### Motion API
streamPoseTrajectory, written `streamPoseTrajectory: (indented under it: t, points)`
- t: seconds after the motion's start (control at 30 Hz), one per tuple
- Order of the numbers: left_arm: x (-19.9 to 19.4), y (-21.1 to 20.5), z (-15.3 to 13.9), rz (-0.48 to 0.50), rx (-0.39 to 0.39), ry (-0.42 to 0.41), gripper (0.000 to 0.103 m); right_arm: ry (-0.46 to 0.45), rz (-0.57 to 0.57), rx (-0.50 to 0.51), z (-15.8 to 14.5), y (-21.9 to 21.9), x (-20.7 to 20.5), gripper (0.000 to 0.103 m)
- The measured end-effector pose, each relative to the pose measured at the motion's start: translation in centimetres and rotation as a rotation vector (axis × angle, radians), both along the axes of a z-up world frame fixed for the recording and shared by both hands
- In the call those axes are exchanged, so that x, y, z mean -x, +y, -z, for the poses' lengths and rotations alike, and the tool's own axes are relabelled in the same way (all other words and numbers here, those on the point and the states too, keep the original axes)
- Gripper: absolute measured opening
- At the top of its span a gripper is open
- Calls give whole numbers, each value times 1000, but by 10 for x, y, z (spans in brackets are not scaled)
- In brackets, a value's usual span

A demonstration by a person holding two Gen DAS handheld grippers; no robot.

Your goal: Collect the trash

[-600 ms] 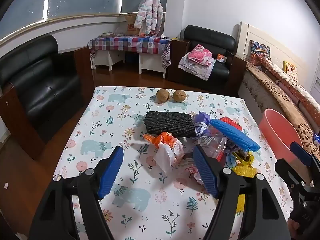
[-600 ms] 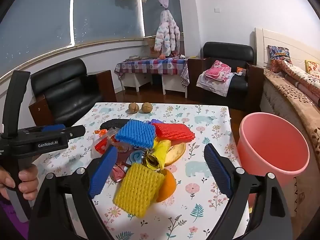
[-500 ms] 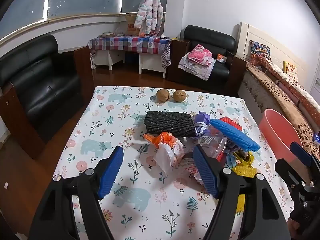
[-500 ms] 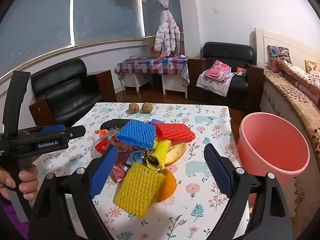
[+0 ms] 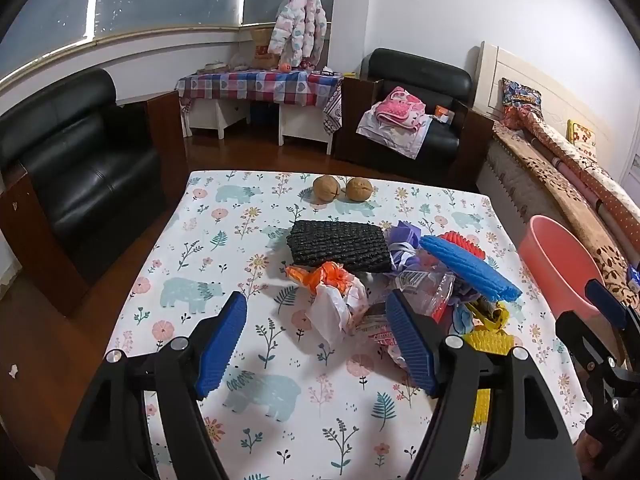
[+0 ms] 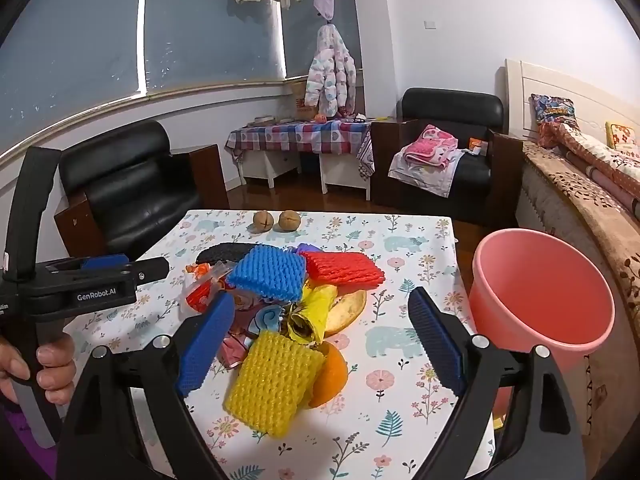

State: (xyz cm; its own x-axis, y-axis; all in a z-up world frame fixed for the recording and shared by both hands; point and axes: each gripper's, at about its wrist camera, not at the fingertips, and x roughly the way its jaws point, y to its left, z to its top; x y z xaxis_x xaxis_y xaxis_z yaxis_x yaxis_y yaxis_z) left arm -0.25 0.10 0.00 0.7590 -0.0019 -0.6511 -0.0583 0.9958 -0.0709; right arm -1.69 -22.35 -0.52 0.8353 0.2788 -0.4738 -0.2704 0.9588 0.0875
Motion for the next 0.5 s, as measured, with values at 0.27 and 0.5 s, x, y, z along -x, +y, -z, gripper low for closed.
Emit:
streamPoseTrajectory:
  t: [0.27,0.5]
  points:
    - [0,2,6,0,6,0,71,-12,19,-3,0,-3,0,89]
    - [-2,-2,6,4,6,4,71,-20,30,-3,-1,-2,-1,89]
